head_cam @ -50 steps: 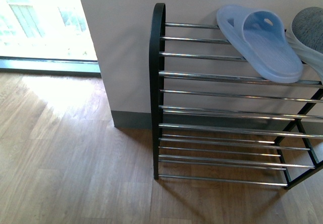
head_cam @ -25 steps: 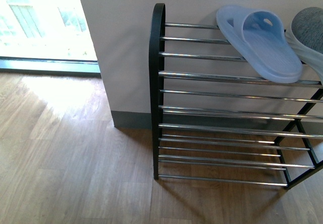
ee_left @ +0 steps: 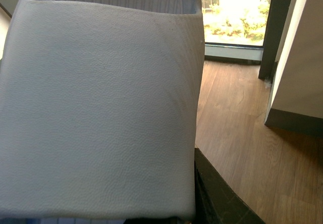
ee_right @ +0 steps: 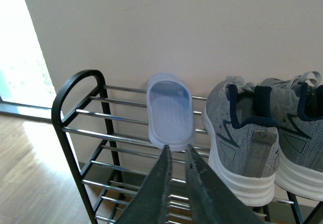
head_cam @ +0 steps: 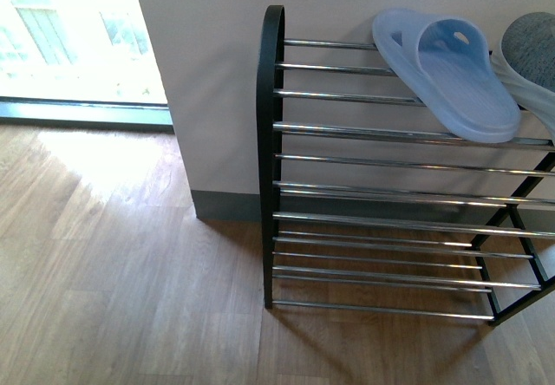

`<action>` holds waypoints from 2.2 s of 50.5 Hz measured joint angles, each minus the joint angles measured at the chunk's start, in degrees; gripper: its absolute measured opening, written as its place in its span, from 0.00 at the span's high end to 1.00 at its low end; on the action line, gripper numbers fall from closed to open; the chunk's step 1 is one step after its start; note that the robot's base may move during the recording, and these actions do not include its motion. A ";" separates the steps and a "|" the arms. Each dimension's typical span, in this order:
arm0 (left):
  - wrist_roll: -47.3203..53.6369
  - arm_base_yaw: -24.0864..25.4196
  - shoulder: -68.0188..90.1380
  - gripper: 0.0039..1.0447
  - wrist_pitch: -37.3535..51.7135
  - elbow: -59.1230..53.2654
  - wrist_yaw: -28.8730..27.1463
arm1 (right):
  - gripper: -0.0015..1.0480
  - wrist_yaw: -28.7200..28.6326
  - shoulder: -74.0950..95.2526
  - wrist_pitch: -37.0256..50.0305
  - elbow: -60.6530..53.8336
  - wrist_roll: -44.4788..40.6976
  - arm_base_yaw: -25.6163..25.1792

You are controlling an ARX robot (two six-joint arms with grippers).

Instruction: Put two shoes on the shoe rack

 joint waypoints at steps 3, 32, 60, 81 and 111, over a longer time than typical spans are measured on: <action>0.00 0.00 0.00 0.98 0.00 0.00 -0.02 | 0.76 0.00 0.00 0.00 0.00 0.00 0.00; -29.92 13.90 3.96 0.98 -1.90 8.17 36.39 | 0.09 0.02 0.00 0.00 0.00 0.04 0.00; -27.56 -5.09 52.24 0.98 8.63 42.56 41.24 | 0.09 0.00 -0.02 0.00 0.00 0.04 0.00; -31.95 -10.82 72.13 0.98 10.56 59.67 46.62 | 0.09 0.02 -0.02 0.00 0.00 0.04 0.00; -41.88 -15.15 86.64 0.98 13.25 71.12 47.63 | 0.09 0.00 -0.02 0.00 0.00 0.04 0.00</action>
